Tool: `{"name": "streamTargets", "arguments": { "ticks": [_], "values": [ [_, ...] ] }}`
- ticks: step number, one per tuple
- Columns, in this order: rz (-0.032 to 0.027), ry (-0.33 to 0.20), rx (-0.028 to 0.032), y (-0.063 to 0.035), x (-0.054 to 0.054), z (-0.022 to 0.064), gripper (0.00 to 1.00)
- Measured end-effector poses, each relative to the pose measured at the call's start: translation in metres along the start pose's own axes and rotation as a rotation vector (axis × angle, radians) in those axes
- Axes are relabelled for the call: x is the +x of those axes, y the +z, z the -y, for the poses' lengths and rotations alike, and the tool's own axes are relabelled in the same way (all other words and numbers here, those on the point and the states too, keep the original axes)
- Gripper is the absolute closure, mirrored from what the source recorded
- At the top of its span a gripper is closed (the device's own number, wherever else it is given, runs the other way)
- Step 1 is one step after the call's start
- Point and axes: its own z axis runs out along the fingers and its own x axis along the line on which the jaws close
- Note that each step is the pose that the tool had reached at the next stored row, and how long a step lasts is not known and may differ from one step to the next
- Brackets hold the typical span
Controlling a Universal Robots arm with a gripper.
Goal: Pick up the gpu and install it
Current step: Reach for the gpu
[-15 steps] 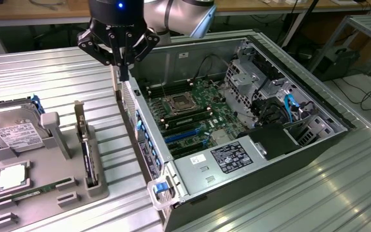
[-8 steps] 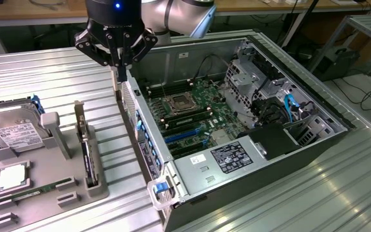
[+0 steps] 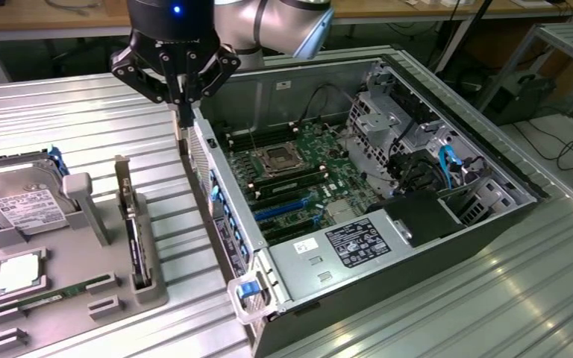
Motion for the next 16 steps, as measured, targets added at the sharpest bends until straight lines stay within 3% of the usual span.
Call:
{"name": "streamTargets", "arguments": {
  "ticks": [16],
  "values": [
    [0.0000, 0.000, -0.0001, -0.0003, 0.0087, 0.0030, 0.89]
  ]
}}
